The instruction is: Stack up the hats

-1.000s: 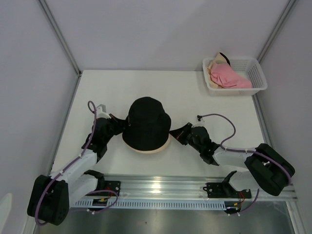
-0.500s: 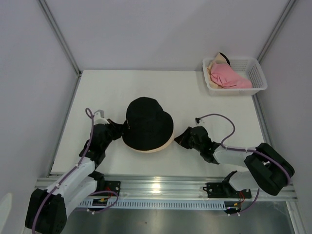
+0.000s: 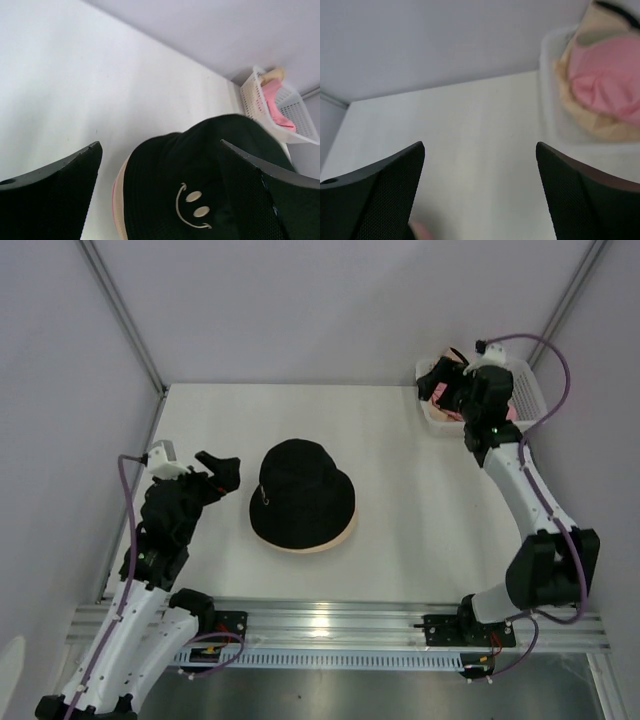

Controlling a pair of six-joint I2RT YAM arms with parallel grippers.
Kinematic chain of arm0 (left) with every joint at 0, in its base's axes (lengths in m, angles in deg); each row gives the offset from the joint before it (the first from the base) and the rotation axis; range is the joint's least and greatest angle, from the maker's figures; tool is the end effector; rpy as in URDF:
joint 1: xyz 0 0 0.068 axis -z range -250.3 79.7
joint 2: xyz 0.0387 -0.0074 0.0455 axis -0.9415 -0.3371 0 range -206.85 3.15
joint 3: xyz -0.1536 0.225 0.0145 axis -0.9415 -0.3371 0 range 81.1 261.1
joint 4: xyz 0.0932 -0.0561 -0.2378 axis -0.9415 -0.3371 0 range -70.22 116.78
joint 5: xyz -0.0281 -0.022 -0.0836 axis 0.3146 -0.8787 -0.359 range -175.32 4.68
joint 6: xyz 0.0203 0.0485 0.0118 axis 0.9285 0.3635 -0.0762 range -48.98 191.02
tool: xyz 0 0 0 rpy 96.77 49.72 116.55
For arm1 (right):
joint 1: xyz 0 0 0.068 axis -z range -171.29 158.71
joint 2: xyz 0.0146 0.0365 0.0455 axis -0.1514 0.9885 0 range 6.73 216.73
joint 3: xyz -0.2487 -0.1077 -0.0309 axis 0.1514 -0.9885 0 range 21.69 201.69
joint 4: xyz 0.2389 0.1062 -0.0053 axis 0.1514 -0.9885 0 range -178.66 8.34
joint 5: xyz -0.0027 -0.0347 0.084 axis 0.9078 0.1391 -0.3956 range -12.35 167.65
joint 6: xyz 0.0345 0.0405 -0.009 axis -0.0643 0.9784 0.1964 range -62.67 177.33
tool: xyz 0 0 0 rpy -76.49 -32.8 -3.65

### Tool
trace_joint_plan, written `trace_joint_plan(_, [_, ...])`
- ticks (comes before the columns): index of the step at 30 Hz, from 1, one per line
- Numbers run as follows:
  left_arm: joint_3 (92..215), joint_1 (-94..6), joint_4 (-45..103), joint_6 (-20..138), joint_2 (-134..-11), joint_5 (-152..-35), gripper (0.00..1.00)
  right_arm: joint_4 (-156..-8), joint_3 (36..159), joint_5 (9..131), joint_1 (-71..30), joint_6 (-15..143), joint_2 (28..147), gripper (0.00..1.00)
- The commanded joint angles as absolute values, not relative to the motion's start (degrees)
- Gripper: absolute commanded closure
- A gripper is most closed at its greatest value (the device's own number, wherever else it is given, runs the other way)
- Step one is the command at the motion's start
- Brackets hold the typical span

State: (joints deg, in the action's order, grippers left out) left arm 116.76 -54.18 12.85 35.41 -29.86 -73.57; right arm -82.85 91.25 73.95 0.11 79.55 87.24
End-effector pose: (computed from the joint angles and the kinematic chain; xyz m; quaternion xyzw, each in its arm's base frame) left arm 0.1436 -0.0338 0.3073 -0.1941 0.7470 -0.2040 0.6022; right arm 0.3315 0.0524 0.3631 0.0721 0.7744 0.1911 0.5988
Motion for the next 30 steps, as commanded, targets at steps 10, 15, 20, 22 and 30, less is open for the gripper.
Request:
trace_joint_plan(10, [133.8,-54.8,1.1,45.6,-40.9,-76.4,0.01,-112.2,152.5,71.8,7.5,41.2,138.4,0.02])
trace_joint_plan(15, [135.0,-56.2,1.5,46.4,-44.9,-76.4,0.00,-105.7,148.6,76.2,7.5,35.9,140.6,0.01])
trace_joint_plan(20, [136.3,-57.7,1.8,46.7,-48.9,-78.5,0.00,-99.5,145.4,79.5,7.3,34.4,140.2,0.00])
trace_joint_plan(22, [136.5,-57.8,2.3,46.7,-50.1,-79.3,0.01,-99.2,145.4,80.8,6.8,33.3,140.7,0.01])
trace_joint_plan(30, [136.6,-58.1,3.7,46.4,-52.1,-80.1,0.00,-94.9,145.8,78.5,7.8,31.0,141.3,0.00])
